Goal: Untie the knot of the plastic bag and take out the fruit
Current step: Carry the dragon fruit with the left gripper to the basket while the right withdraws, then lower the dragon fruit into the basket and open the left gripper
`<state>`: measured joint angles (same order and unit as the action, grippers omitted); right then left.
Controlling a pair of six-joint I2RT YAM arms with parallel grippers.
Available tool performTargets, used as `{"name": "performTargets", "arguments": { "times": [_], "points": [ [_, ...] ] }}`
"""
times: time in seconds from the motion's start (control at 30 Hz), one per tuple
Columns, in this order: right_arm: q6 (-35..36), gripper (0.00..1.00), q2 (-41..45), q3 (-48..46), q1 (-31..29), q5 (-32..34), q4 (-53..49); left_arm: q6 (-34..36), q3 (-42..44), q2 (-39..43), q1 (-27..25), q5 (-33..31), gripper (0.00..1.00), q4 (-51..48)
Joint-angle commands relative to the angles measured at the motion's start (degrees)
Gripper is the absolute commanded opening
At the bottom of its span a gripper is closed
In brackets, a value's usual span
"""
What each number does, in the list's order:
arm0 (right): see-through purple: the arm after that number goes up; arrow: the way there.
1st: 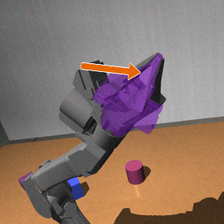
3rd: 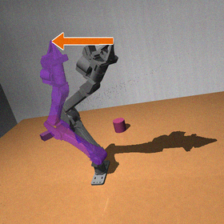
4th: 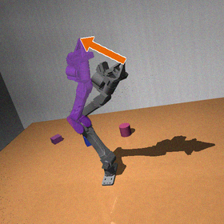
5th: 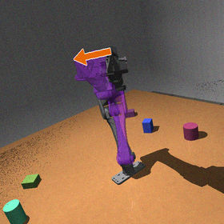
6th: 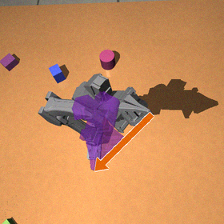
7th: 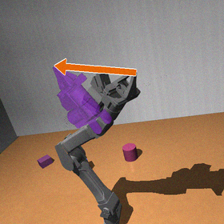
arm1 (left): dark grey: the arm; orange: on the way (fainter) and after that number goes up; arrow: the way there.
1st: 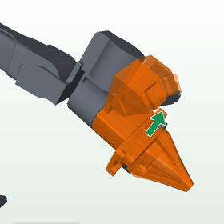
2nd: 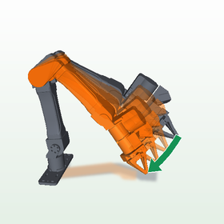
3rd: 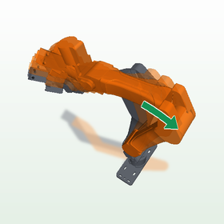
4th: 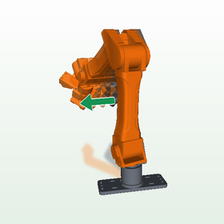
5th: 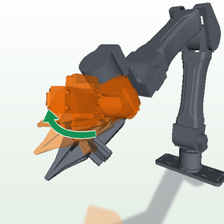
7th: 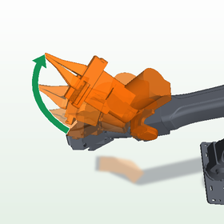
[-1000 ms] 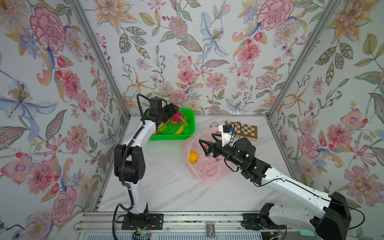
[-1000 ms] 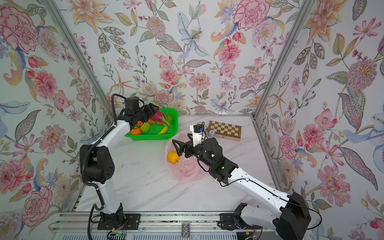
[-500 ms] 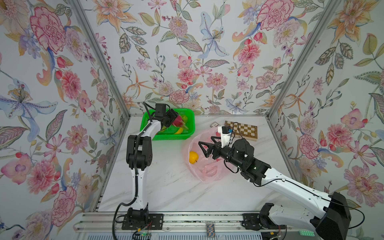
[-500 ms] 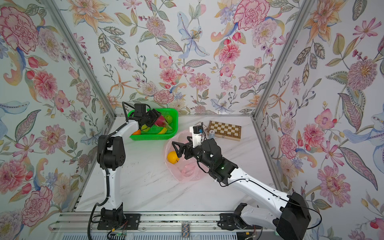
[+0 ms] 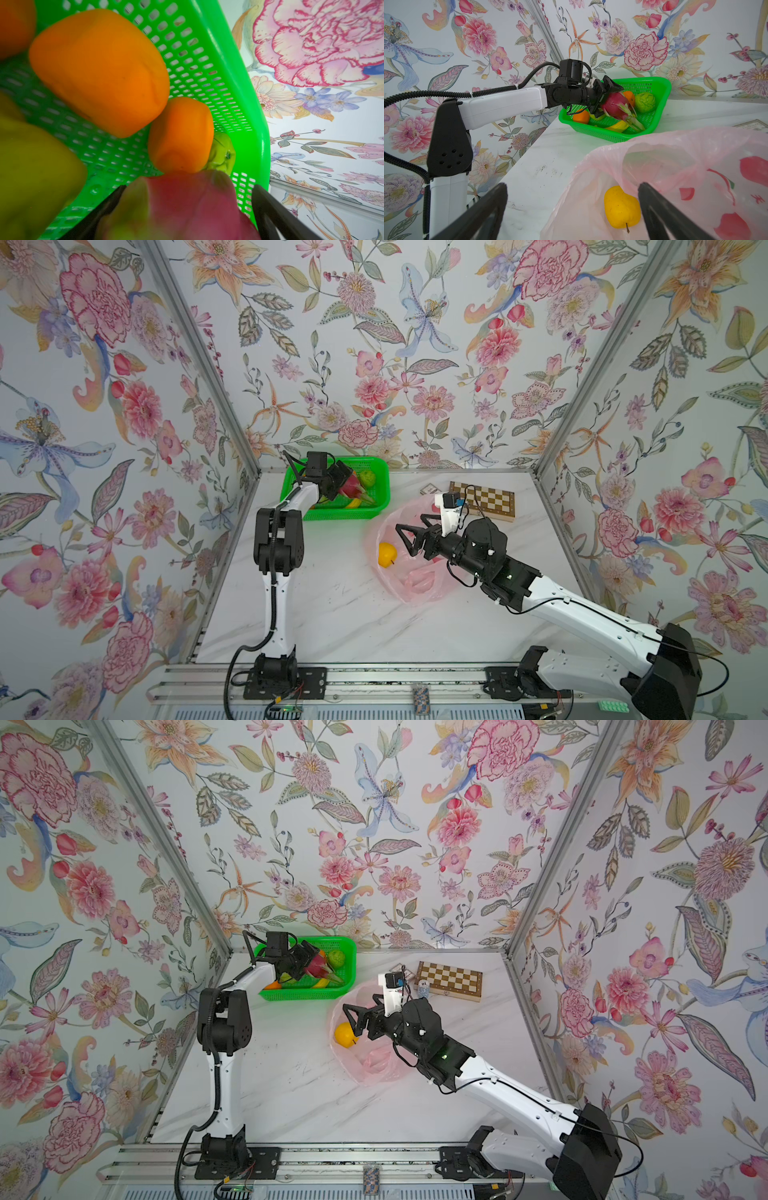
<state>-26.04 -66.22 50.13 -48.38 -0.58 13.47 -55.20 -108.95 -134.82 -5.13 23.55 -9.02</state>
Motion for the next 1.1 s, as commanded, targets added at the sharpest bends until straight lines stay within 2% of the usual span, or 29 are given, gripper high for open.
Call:
{"name": "performTargets", "arguments": {
  "times": [0.0, 0.2, 0.37, 0.63, 0.97, 1.07],
  "points": [
    [-0.7, 0.99, 0.5, -0.4, -0.3, 0.7, -0.4, 0.6, 1.9, 1.3, 0.7, -0.6, 0.99, -0.1],
    [-0.6, 0.99, 0.0, 0.1, -0.4, 0.5, -0.5, 0.1, 3.9, 4.6, 1.1, -1.9, 0.99, 0.6],
    [-0.8, 0.99, 0.1, -0.4, -0.6, 0.7, -0.3, -1.6, 9.9, 9.7, 1.3, -3.9, 0.99, 4.7],
    [-0.8, 0.99, -0.1, -0.5, -0.7, 0.8, -0.1, -2.5, 15.7, 16.5, 1.3, -3.2, 0.99, 8.1],
    [-0.9, 0.99, 0.6, -1.9, 0.0, 2.0, -1.5, -3.7, 28.0, 33.1, 0.5, -1.6, 0.94, 13.9],
    [-2.0, 0.93, 0.2, -1.7, 1.1, 2.5, -3.3, -2.4, 30.3, 38.7, -0.7, -1.1, 0.91, 13.1]
  ]
}}
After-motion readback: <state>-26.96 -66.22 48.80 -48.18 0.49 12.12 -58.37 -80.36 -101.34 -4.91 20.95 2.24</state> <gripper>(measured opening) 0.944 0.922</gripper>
